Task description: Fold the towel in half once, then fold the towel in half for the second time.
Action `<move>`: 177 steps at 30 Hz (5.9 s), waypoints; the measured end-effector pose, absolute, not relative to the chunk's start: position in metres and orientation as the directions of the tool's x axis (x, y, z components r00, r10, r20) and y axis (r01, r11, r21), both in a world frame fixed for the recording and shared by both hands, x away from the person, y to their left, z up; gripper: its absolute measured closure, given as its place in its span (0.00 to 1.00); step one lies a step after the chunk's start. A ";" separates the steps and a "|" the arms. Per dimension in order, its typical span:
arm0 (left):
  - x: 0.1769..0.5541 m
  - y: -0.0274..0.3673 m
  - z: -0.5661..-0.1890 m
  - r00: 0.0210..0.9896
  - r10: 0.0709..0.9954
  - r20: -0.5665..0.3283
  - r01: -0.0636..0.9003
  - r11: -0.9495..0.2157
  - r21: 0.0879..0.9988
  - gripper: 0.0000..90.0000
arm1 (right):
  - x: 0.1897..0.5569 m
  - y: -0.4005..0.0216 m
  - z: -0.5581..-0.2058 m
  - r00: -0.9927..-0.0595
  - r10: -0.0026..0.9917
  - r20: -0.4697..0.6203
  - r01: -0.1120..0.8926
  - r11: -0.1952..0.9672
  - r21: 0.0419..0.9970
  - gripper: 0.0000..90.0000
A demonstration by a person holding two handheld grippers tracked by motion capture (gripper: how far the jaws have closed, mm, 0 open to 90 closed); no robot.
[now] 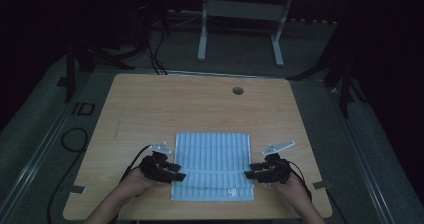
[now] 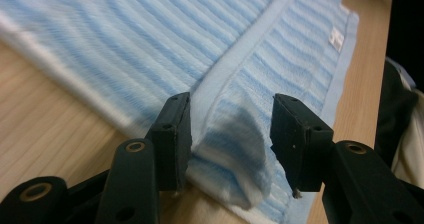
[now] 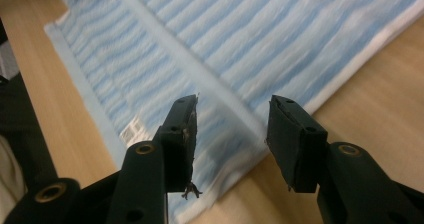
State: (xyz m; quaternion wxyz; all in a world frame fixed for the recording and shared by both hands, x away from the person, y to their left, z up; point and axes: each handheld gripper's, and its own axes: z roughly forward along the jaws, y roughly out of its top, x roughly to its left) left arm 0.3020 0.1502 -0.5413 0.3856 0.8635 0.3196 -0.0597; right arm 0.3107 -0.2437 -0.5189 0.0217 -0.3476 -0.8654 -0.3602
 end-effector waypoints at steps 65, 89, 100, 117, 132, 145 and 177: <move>0.260 0.140 -0.521 0.898 0.350 -0.266 0.436 -0.640 0.633 0.88 | 0.283 -0.250 -0.518 -0.779 0.520 0.350 0.615 0.528 0.585 0.99; 0.300 0.162 -0.509 0.823 0.472 -0.318 0.552 -0.529 0.645 0.55 | 0.286 -0.269 -0.514 -0.719 0.562 0.409 0.670 0.406 0.621 0.66; 0.343 0.155 -0.512 0.808 0.537 -0.243 0.549 -0.537 0.640 0.54 | 0.363 -0.261 -0.508 -0.699 0.668 0.256 0.648 0.441 0.620 0.53; 0.388 0.153 -0.528 0.762 0.580 -0.287 0.607 -0.488 0.627 0.52 | 0.403 -0.254 -0.508 -0.687 0.683 0.250 0.671 0.464 0.578 0.54; 0.390 0.144 -0.538 0.766 0.580 -0.279 0.610 -0.518 0.599 0.53 | 0.403 -0.243 -0.517 -0.703 0.674 0.228 0.665 0.509 0.546 0.61; 0.397 0.138 -0.542 0.755 0.595 -0.277 0.624 -0.521 0.582 0.87 | 0.414 -0.235 -0.522 -0.703 0.680 0.211 0.673 0.538 0.507 0.98; 0.419 0.154 -0.538 0.664 0.696 -0.275 0.680 -0.409 0.608 0.55 | 0.439 -0.241 -0.521 -0.631 0.732 0.256 0.733 0.454 0.507 0.58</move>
